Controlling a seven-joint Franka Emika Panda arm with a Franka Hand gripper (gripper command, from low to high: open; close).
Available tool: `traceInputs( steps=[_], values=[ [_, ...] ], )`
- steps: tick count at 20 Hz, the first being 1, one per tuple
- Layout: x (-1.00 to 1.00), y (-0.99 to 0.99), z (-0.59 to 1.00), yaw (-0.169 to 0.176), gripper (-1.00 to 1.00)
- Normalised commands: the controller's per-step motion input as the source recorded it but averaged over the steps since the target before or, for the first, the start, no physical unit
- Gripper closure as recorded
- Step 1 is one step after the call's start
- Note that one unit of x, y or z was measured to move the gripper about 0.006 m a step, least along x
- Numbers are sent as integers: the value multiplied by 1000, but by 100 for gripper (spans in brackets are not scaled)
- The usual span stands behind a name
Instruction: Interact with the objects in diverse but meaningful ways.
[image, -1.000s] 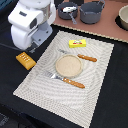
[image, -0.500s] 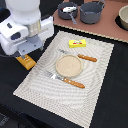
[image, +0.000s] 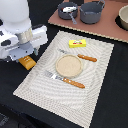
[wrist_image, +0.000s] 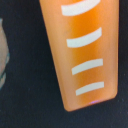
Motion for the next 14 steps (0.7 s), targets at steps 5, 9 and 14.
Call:
traceInputs(
  steps=[5, 9, 14],
  values=[
    [-118, 44, -306, 0, -100],
    [-154, 1, -164, 0, 100],
    [-179, 0, 0, 0, 100]
  ],
)
